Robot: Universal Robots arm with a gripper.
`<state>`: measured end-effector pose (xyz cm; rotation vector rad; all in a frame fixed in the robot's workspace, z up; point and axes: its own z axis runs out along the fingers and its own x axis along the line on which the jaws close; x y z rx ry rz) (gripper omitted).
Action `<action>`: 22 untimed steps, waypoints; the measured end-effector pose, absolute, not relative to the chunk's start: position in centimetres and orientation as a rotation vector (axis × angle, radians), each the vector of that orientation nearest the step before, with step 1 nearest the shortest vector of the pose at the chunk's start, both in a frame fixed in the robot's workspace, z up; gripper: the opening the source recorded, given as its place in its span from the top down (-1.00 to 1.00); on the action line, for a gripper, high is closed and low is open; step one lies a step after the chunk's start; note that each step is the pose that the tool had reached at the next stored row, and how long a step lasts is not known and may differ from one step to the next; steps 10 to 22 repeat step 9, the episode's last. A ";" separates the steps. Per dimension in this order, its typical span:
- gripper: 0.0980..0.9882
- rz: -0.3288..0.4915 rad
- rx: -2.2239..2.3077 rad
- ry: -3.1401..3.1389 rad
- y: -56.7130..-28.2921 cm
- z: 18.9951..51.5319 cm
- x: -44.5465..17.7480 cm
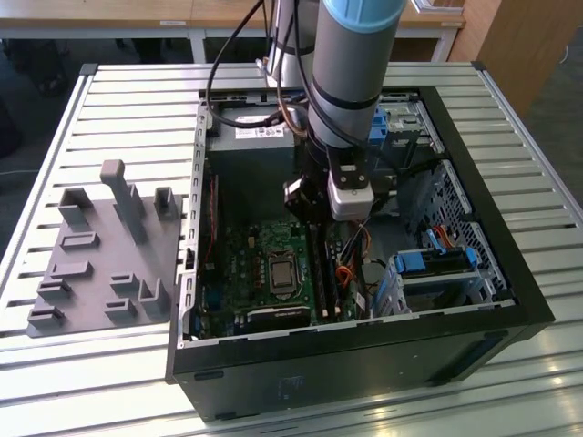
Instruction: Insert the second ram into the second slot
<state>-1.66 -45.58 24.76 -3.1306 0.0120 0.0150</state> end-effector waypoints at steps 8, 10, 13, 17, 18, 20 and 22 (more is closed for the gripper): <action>0.94 0.015 -3.130 0.012 -45.6 25.0 -1.7; 0.94 0.015 -3.130 0.012 -45.6 25.0 -1.7; 0.94 0.015 -3.130 0.012 -45.6 25.0 -1.7; 0.94 0.015 -3.130 0.012 -45.6 25.0 -1.7; 0.94 0.015 -3.130 0.012 -45.6 25.0 -1.7; 0.94 0.015 -3.130 0.012 -45.6 25.0 -1.7; 0.94 0.015 -3.130 0.012 -45.6 25.0 -1.7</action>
